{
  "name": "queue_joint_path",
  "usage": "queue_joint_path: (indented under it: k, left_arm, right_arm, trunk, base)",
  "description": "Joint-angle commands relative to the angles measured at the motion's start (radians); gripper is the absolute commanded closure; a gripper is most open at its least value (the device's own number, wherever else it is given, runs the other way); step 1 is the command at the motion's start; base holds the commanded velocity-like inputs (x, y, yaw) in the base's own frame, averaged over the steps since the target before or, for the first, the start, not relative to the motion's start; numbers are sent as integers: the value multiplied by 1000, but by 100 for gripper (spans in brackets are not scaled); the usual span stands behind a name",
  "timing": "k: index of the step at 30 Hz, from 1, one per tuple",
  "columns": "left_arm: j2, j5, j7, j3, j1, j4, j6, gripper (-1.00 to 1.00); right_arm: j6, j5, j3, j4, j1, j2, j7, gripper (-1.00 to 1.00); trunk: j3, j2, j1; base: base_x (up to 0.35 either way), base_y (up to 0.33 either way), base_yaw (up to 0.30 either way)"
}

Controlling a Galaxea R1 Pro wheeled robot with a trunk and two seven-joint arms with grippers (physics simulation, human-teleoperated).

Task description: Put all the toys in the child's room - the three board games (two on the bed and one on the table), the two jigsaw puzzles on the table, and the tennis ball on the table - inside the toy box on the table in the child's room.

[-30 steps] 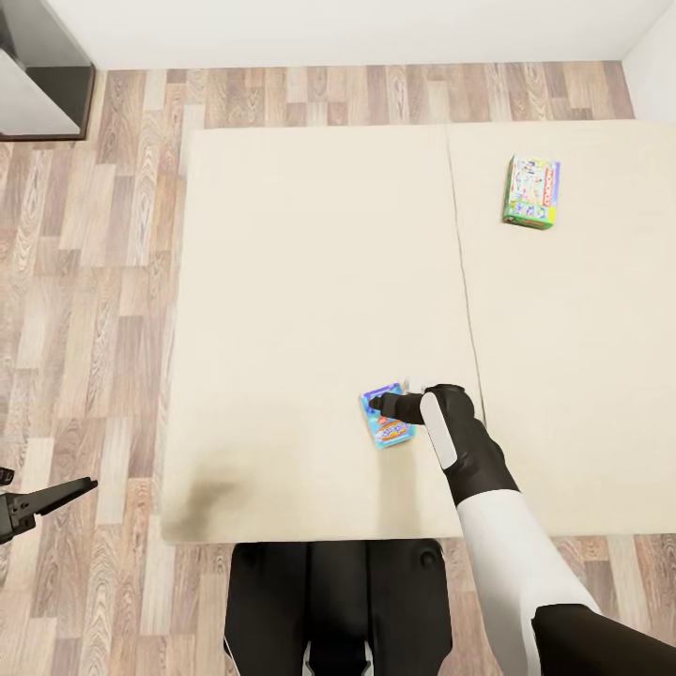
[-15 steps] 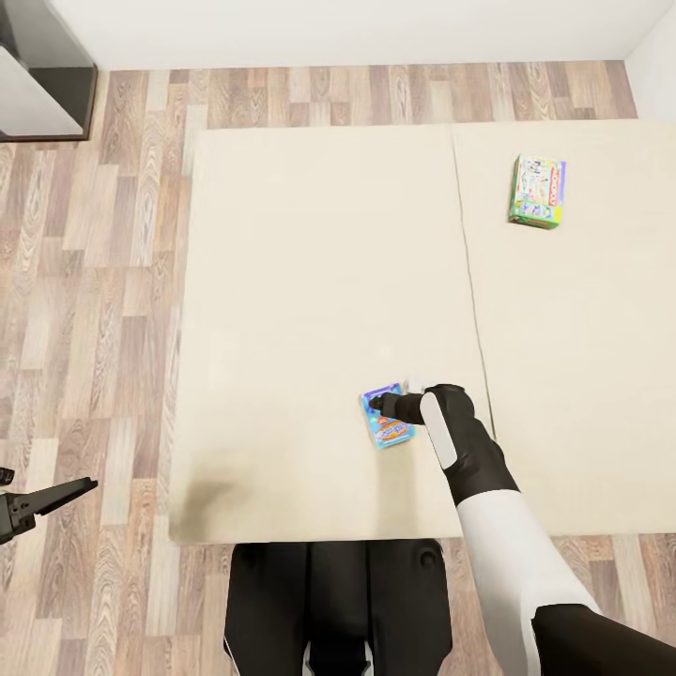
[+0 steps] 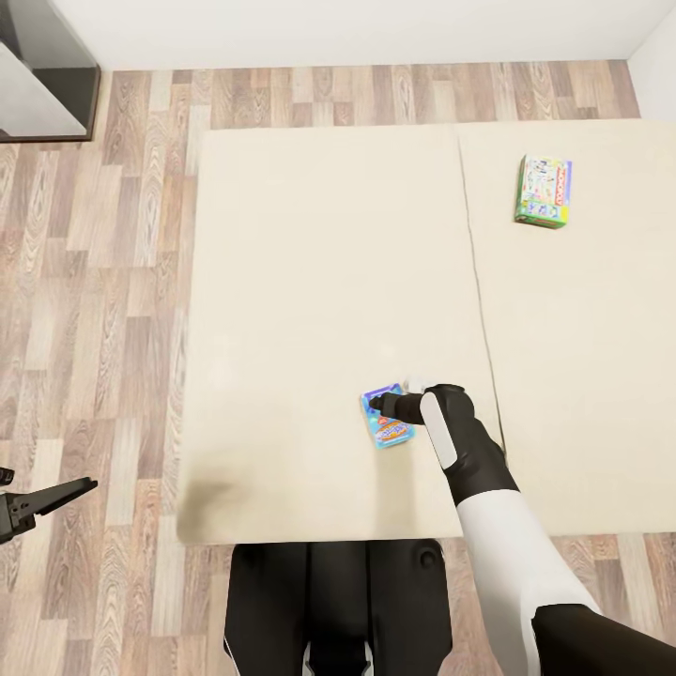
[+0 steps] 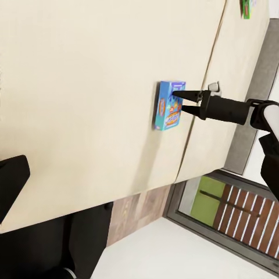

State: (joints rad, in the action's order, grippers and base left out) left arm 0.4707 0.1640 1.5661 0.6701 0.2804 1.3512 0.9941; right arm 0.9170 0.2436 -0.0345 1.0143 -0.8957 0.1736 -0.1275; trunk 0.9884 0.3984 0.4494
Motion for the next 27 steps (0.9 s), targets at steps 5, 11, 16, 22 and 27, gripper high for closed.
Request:
queue_joint_path:
  k: [5,11,16,22,27]
  left_arm:
    - [0,-1,5,0,0,0,11,-100]
    - [0,-1,5,0,0,0,11,-100]
    - [0,-1,5,0,0,0,11,-100]
    - [0,-1,5,0,0,0,11,-100]
    - [0,-1,5,0,0,0,11,-100]
  right_arm:
    - [3,11,-2,1,-1,1,-9,-100]
    - [3,11,-2,1,-2,1,-9,-100]
    - [3,12,-1,1,-2,1,-9,-100]
    - [3,12,-2,1,-2,1,-9,-100]
    - [3,12,-1,1,-2,1,-9,-100]
  trunk:
    - [1,2,1]
    - [1,2,1]
    - [1,2,1]
    - [1,2,1]
    - [1,2,1]
  base:
    - [0,109,0]
    - [0,36,0]
    - [0,48,0]
    - [0,71,0]
    - [0,21,0]
